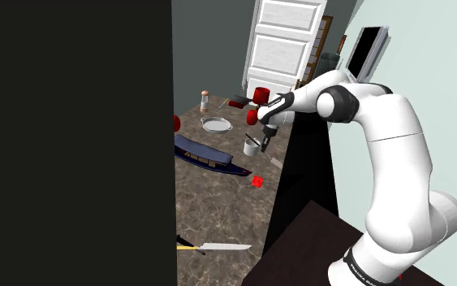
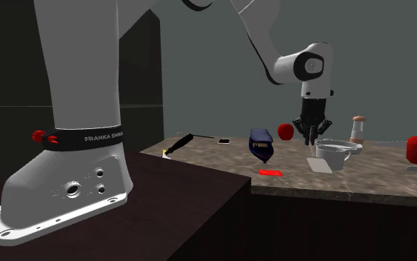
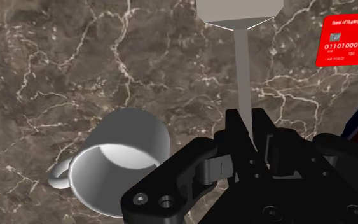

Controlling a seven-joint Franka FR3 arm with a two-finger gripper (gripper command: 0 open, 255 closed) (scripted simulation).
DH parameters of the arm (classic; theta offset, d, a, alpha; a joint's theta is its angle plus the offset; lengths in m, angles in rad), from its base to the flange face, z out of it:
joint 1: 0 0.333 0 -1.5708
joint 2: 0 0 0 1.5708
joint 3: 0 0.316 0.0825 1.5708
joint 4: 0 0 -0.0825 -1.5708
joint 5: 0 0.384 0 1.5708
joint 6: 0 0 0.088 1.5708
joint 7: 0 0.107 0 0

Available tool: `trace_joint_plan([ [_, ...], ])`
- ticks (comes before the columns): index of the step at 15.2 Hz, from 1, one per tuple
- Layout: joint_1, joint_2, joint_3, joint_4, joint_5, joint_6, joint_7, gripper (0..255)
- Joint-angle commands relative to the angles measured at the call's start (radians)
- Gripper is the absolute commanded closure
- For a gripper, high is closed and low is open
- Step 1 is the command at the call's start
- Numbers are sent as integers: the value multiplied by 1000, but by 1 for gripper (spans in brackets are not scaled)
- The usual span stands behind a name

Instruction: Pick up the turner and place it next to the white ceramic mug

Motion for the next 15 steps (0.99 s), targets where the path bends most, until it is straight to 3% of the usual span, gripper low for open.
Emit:
trace_joint_plan([
  [1,-2,23,3,9,3,15,-2,255],
  [15,-17,170,24,60,22,110,-18,255],
])
